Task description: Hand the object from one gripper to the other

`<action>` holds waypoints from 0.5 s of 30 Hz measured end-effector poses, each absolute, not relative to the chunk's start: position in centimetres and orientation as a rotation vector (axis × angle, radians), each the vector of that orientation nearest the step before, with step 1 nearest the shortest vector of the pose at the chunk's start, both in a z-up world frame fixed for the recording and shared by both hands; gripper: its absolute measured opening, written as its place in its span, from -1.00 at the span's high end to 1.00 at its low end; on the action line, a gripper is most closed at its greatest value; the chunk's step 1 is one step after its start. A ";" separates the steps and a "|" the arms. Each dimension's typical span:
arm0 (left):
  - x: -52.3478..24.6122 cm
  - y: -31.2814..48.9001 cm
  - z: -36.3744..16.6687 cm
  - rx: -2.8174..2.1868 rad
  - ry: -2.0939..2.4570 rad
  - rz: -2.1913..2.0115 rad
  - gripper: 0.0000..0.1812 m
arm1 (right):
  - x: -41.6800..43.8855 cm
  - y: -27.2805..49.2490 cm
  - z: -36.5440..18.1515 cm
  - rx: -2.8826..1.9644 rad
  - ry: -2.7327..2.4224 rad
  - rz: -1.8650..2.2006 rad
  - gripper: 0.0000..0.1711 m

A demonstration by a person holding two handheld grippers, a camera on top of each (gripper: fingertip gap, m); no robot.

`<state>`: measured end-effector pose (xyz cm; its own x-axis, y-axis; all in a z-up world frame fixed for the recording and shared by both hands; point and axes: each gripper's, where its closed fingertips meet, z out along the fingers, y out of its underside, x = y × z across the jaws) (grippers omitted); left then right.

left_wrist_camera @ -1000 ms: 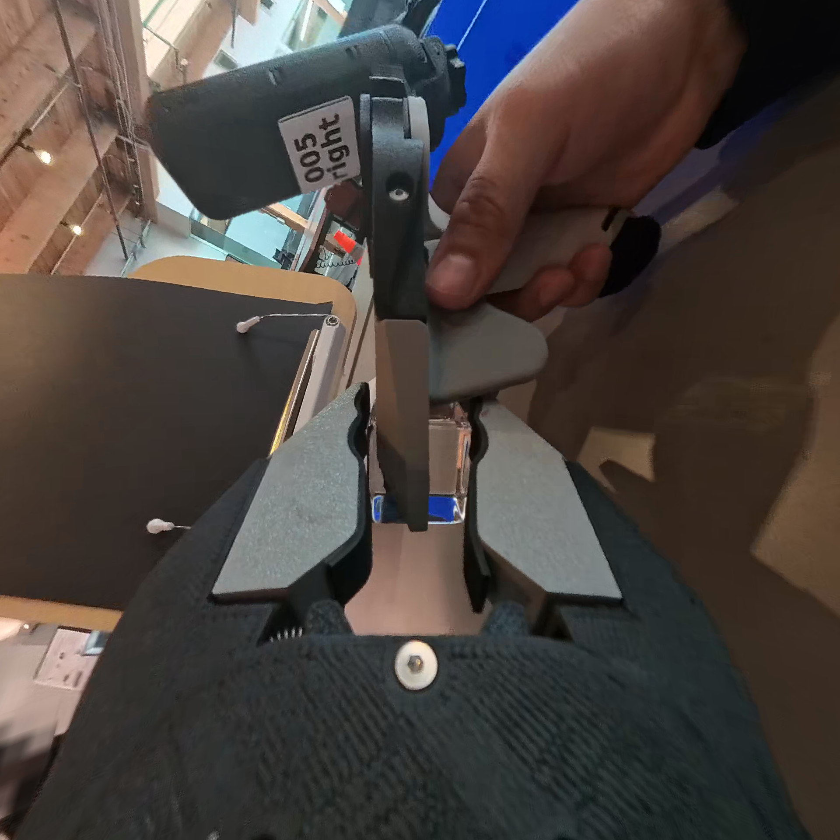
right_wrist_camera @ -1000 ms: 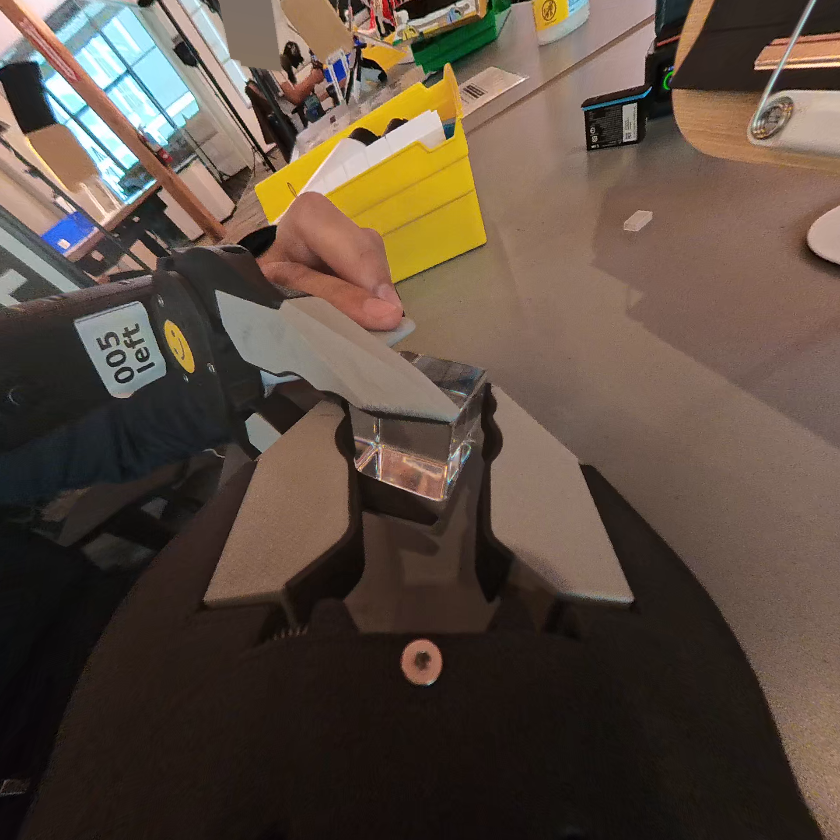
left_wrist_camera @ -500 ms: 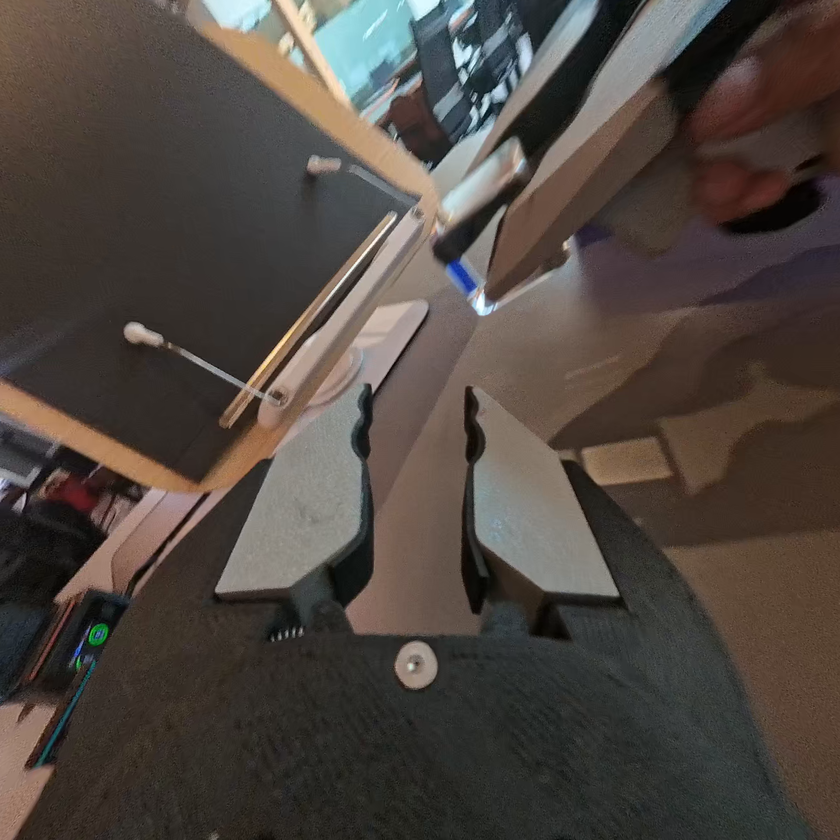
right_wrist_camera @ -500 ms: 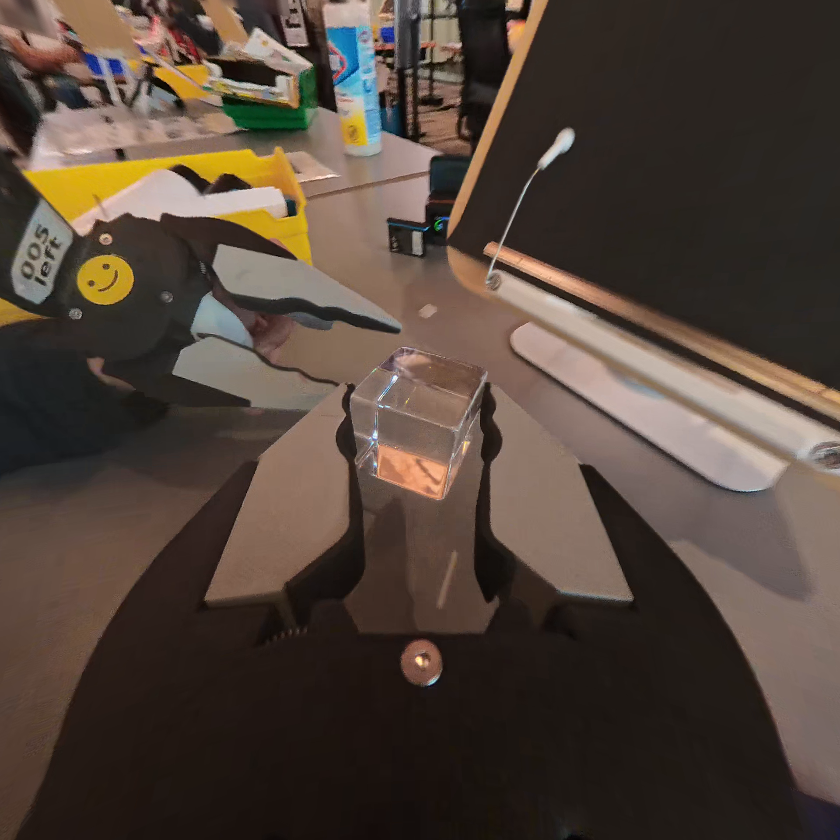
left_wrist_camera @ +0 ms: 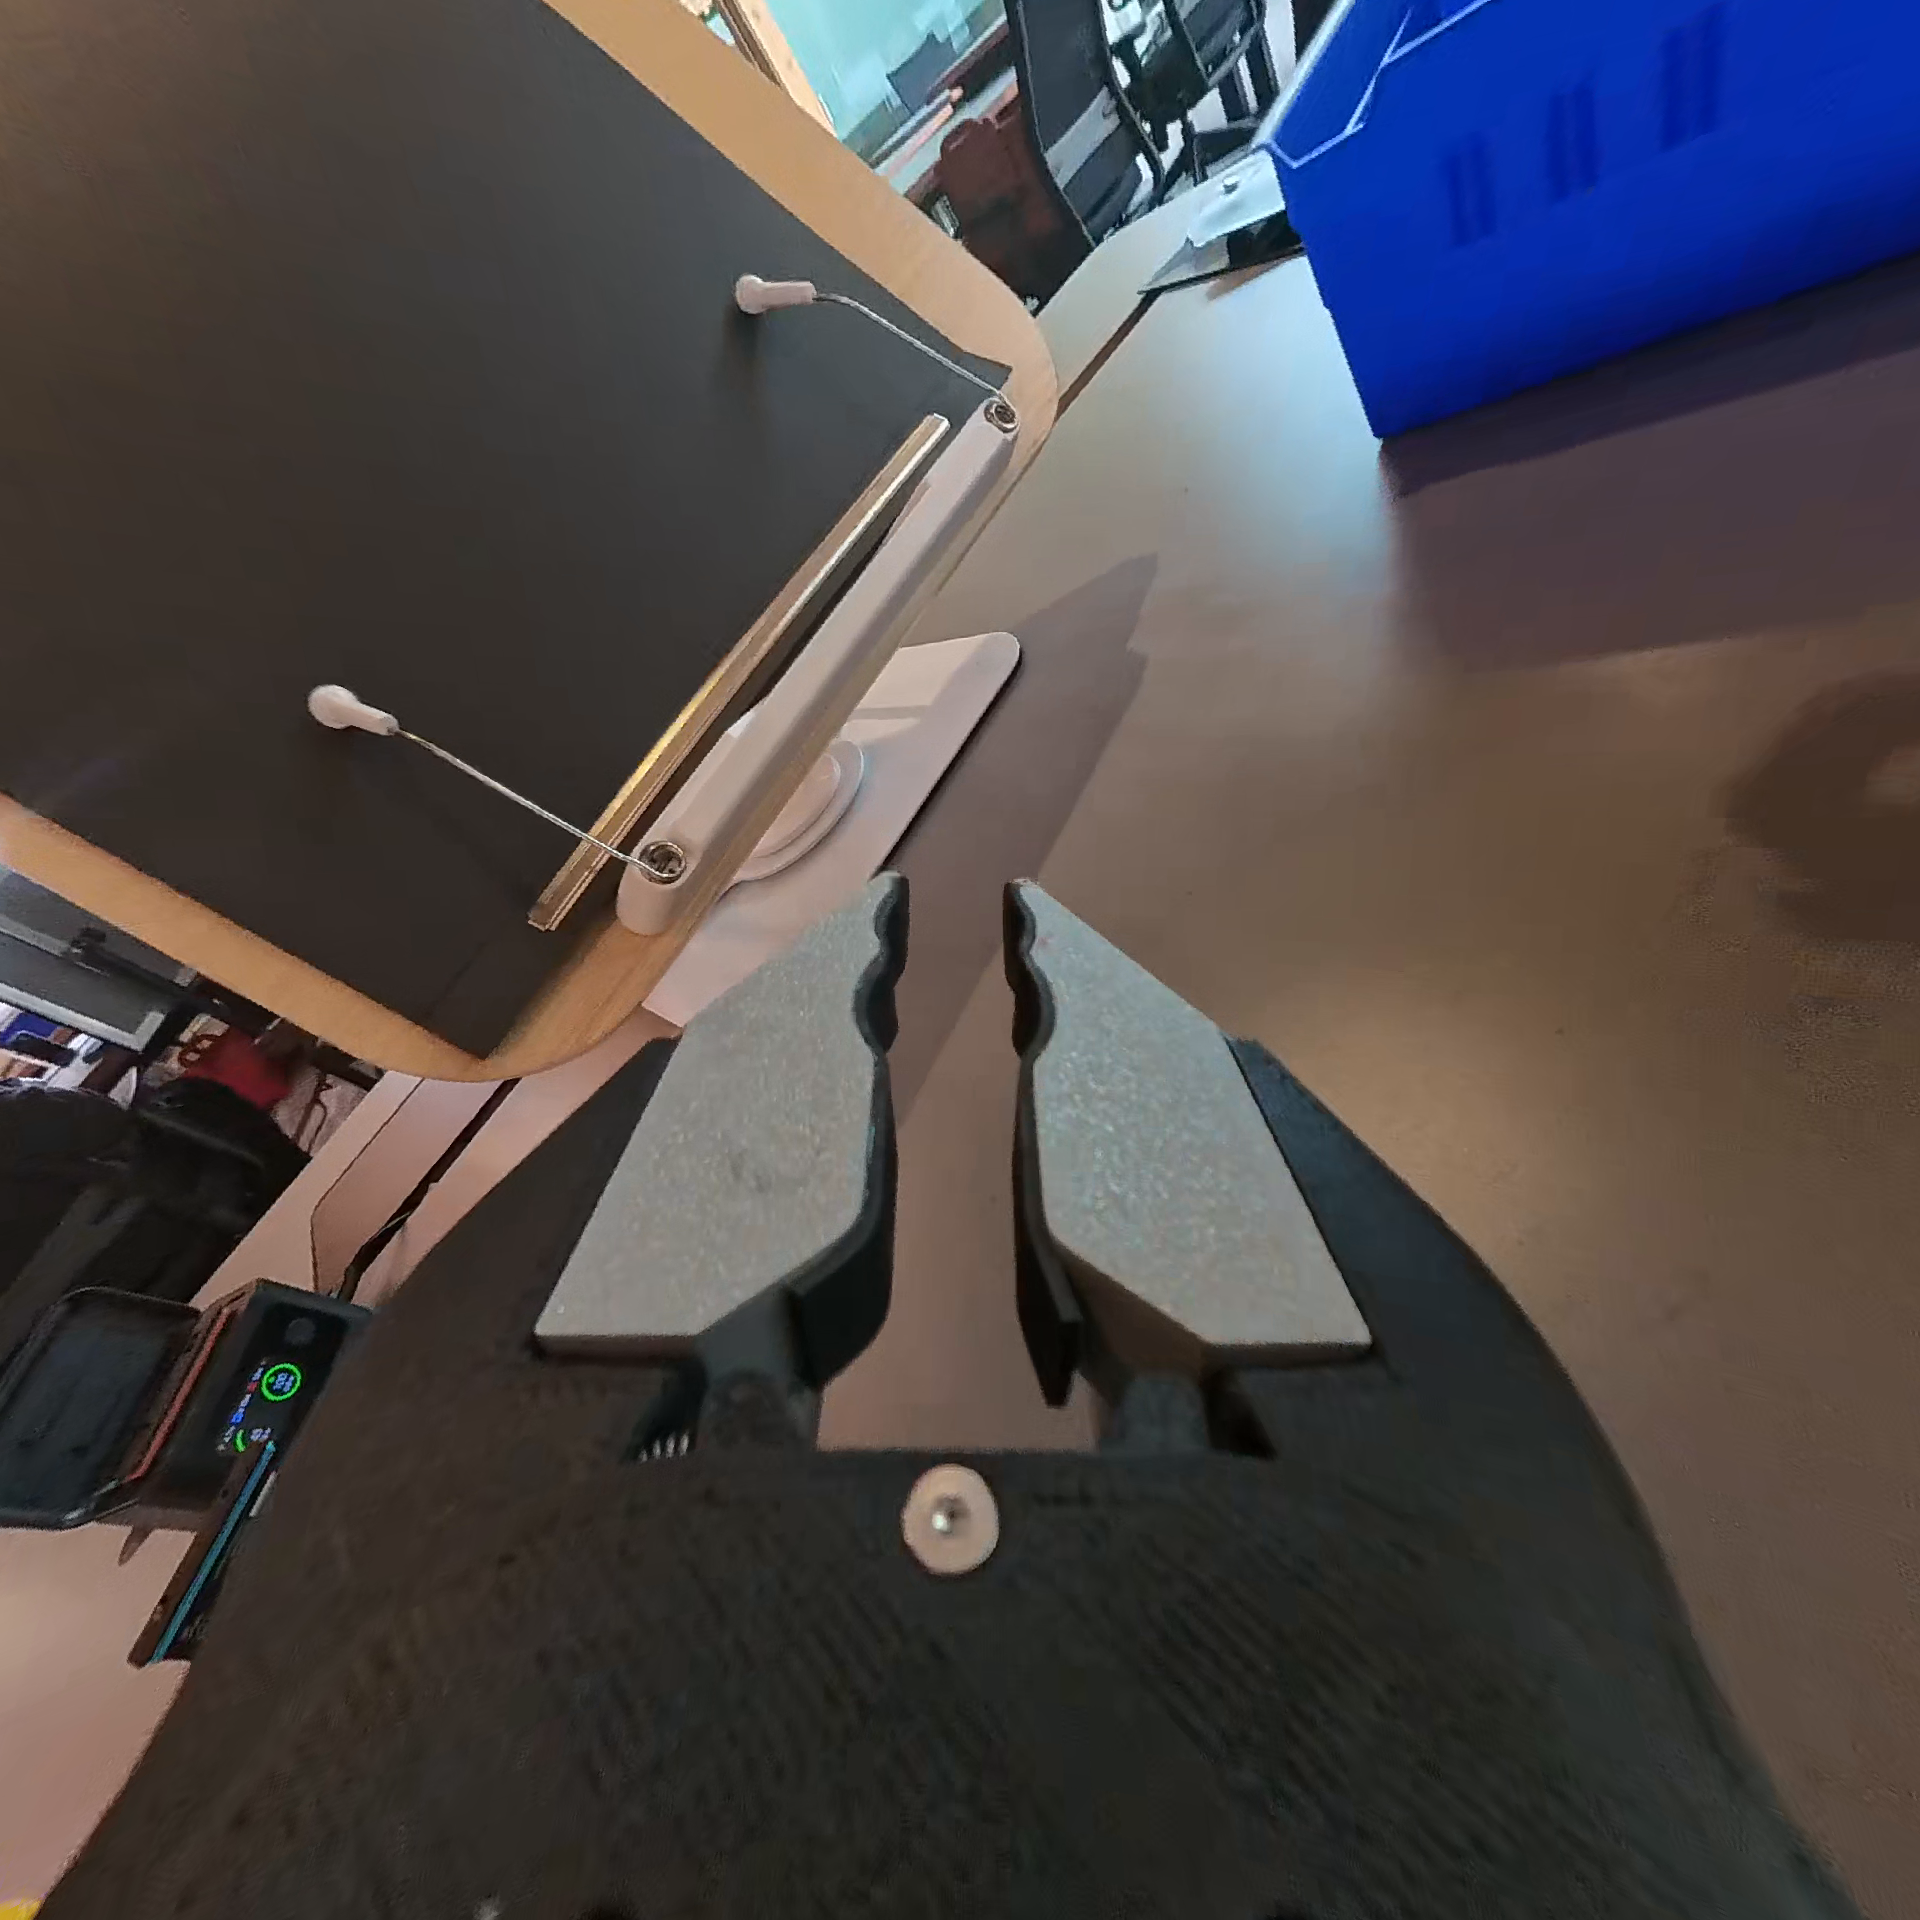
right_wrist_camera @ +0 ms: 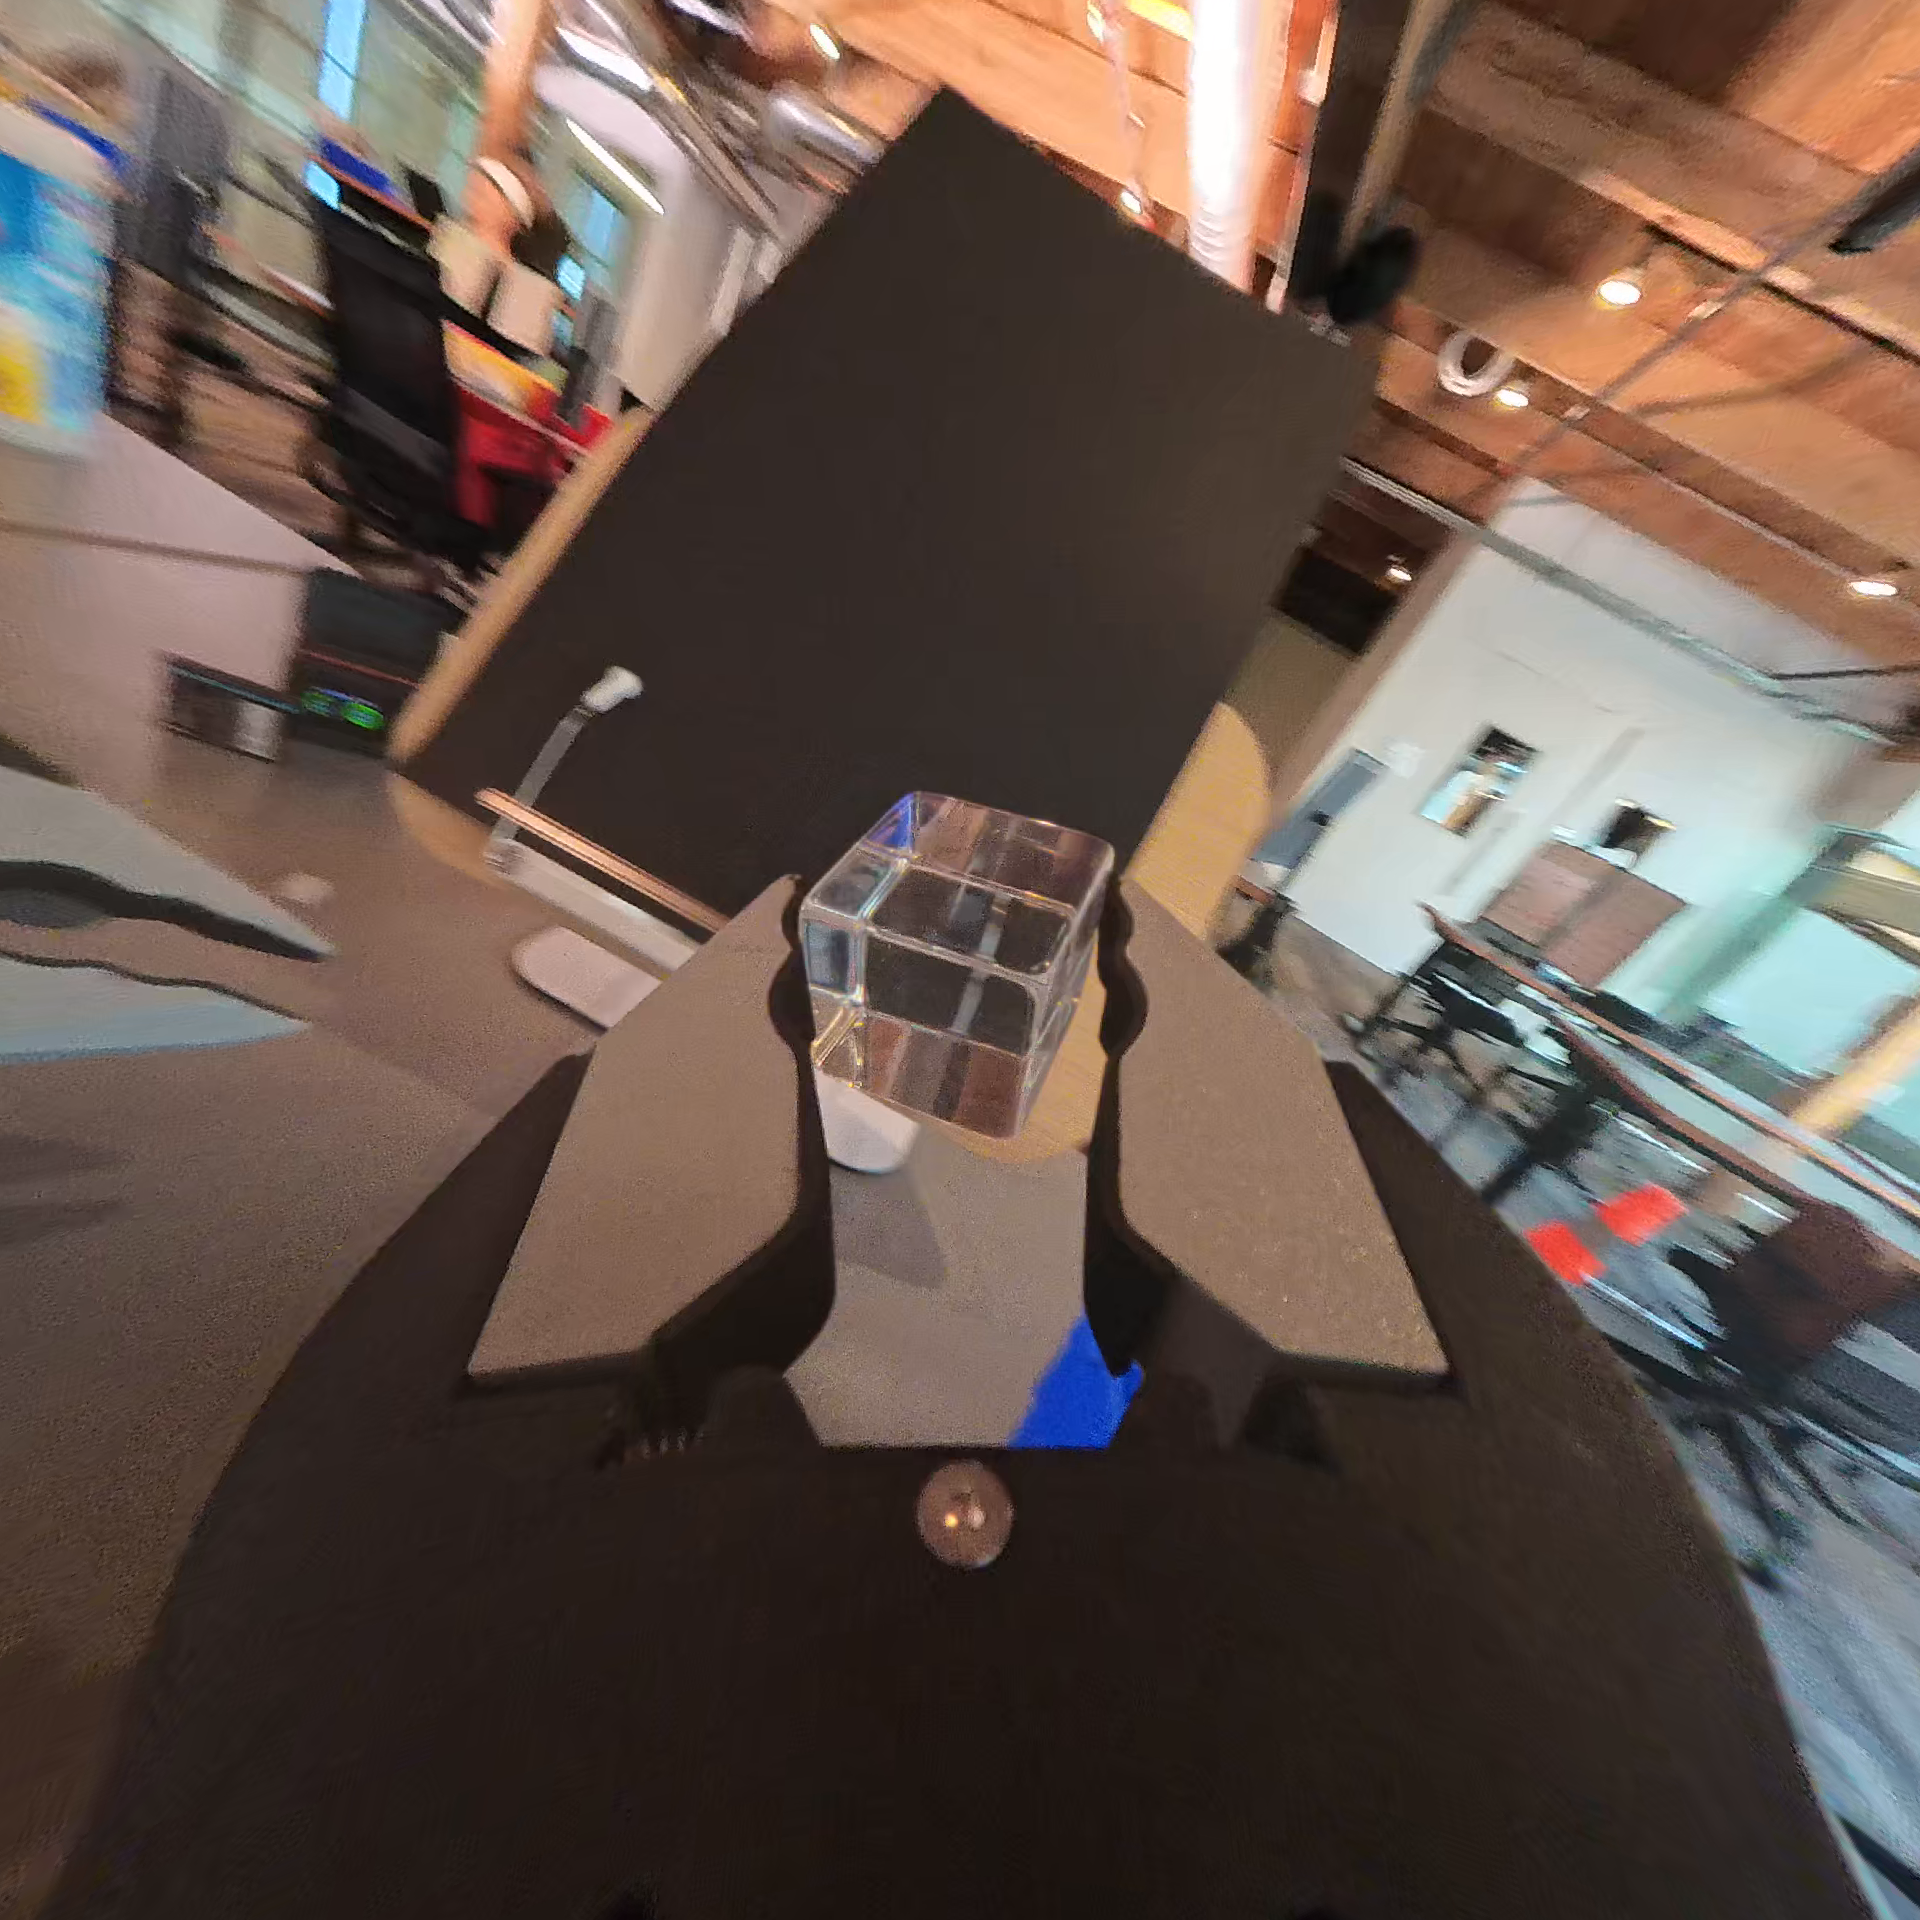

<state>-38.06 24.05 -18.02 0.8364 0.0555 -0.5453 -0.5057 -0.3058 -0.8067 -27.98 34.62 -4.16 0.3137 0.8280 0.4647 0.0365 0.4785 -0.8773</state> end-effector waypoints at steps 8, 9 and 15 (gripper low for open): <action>-37.4 24.4 -18.8 -1.832 0.382 0.576 0.83 | -25.1 41.9 -5.2 -1.168 -1.065 0.391 0.38; -37.4 24.4 -18.9 -1.837 0.387 0.575 0.83 | -24.9 42.6 -5.6 -1.199 -1.062 0.370 0.38; -37.1 24.4 -19.2 -1.845 0.404 0.573 0.83 | -23.6 45.9 -7.8 -1.353 -1.054 0.249 0.38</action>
<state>-37.13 24.45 -19.19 0.8246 0.0008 -0.5657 -0.5330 -0.3340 -0.7774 -23.64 45.89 -7.76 0.5464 0.6934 0.4697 0.4096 0.2680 -0.8720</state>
